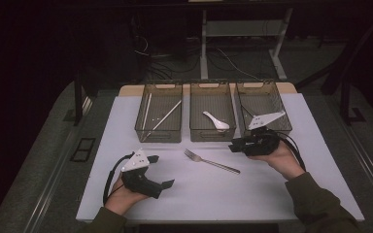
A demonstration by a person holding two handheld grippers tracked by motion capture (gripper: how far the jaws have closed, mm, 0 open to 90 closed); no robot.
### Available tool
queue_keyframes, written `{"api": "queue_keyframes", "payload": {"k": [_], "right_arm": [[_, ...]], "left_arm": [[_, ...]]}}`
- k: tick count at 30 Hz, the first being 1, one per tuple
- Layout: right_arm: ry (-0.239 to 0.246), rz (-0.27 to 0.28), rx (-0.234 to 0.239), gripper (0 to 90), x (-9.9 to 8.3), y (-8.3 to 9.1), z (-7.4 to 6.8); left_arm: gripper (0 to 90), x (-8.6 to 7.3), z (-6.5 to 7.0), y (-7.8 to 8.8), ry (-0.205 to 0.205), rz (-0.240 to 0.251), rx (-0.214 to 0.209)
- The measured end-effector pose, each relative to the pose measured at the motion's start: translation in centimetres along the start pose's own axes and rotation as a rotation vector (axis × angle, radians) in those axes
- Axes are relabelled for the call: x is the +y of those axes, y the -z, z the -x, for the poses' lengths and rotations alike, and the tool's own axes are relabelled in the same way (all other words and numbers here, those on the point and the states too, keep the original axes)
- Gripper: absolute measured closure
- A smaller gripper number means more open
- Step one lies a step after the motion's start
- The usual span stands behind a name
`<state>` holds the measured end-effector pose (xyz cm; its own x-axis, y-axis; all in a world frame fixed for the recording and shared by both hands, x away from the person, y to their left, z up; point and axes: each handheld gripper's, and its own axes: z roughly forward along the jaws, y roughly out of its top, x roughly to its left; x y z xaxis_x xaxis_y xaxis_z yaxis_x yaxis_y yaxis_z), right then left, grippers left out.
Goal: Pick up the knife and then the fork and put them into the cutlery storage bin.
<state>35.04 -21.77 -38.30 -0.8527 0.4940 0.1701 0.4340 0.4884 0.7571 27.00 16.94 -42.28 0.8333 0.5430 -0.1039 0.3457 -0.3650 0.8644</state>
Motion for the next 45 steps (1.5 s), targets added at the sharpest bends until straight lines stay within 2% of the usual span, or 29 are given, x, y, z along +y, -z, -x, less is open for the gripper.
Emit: {"api": "queue_keyframes", "payload": {"k": [10,20,24,25,30,37,45], "right_arm": [[0.031,-0.055,0.030,71.3,0.9,-2.3,-0.8],[0.049,-0.144,0.054,72.7,1.1,-5.3,-1.3],[0.060,-0.171,0.054,73.0,1.1,-6.3,-1.2],[0.082,-0.182,0.051,73.0,1.0,-6.5,-1.0],[0.094,-0.219,0.045,74.5,0.6,-7.7,-1.1],[0.115,-0.232,0.057,75.6,0.2,-8.8,-1.5],[0.174,-0.237,0.029,80.1,-0.2,-9.4,-2.1]], "left_arm": [[0.0,0.0,0.2,0.2,0.000,-0.001,0.003],[0.0,0.0,0.2,0.2,0.003,-0.001,0.003],[0.0,0.0,0.2,0.2,0.003,0.002,0.003],[0.0,0.0,0.2,0.2,0.002,0.000,0.003],[0.0,0.0,0.2,0.2,0.003,0.000,0.001],[0.0,0.0,0.1,0.3,0.005,0.003,0.002],[0.0,-0.1,0.1,0.3,0.005,0.002,0.002]]}}
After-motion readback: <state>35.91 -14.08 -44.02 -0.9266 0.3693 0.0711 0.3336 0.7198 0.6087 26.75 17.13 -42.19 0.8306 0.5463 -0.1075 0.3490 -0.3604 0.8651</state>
